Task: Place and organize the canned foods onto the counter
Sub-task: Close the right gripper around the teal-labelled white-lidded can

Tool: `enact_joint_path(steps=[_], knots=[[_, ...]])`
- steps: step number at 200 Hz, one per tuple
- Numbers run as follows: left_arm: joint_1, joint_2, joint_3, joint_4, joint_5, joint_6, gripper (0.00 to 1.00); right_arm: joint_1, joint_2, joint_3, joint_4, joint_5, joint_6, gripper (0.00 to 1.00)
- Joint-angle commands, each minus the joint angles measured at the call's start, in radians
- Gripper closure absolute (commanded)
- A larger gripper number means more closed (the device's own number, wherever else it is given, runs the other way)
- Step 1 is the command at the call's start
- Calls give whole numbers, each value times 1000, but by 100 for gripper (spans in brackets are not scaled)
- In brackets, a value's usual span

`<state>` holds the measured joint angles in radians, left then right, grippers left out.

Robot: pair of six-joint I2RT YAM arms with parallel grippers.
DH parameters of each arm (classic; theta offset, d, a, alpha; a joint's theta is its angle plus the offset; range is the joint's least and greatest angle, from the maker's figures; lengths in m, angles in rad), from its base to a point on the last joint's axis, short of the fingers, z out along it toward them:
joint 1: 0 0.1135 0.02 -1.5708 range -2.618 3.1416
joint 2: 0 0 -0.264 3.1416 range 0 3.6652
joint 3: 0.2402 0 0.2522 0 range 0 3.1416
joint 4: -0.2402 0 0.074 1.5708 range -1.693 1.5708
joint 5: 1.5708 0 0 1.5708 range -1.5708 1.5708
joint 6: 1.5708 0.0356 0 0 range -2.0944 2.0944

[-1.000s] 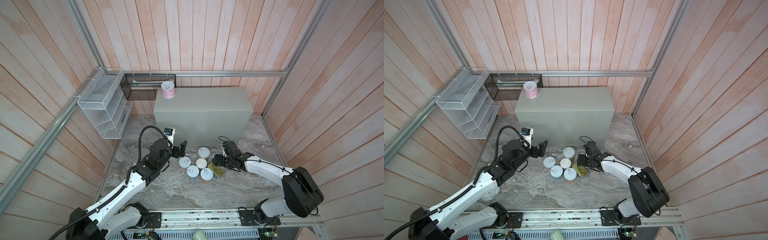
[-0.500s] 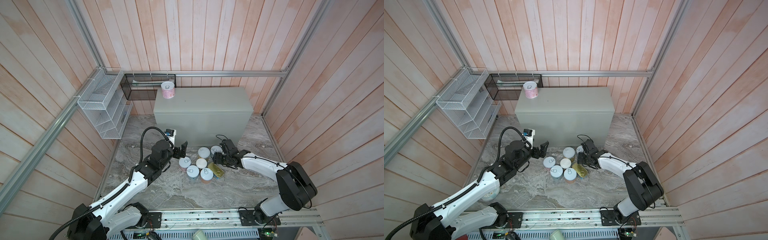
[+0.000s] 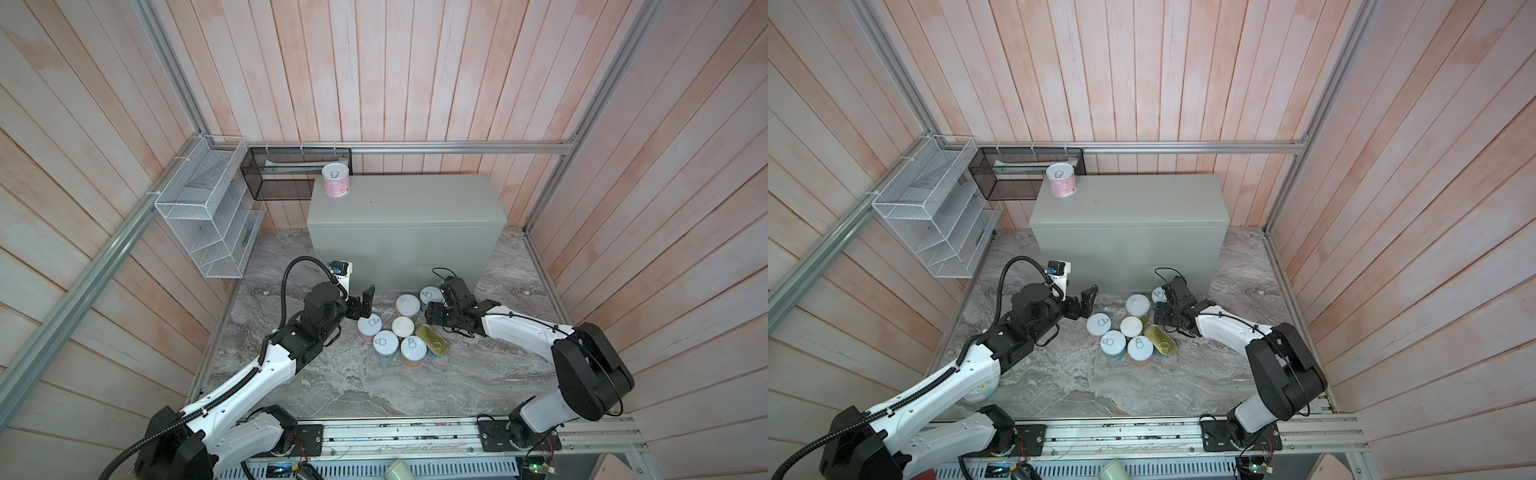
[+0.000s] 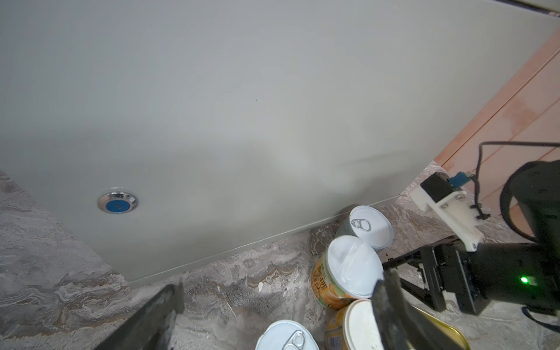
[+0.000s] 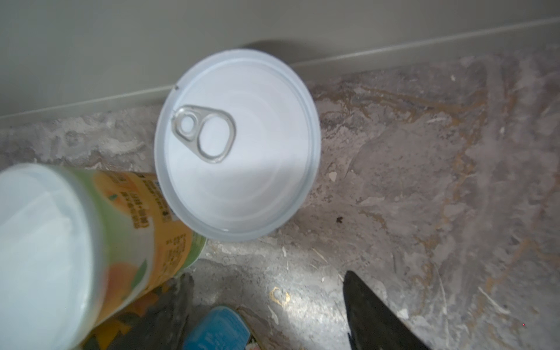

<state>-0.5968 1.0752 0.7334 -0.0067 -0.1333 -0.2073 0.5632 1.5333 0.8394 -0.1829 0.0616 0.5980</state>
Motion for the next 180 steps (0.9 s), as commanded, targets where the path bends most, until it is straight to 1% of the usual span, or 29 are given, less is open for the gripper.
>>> enact_joint_path(steps=[1, 39, 72, 105, 180], knots=[[-5, -12, -18, 18, 14, -14, 0, 2, -36, -30, 113, 44, -1, 22], [-5, -25, -23, 3, 12, -21, 0, 3, -1, -18, 162, 103, -11, 22], [-4, -43, -23, -18, -5, -20, 0, 0, 63, 16, 161, 101, -27, 22], [-4, -50, -24, -27, -19, -20, 0, 1, 89, 12, 197, 91, -35, 21], [-4, -34, -11, -49, -12, -28, 0, 1, 135, 6, 276, 150, -50, 20]])
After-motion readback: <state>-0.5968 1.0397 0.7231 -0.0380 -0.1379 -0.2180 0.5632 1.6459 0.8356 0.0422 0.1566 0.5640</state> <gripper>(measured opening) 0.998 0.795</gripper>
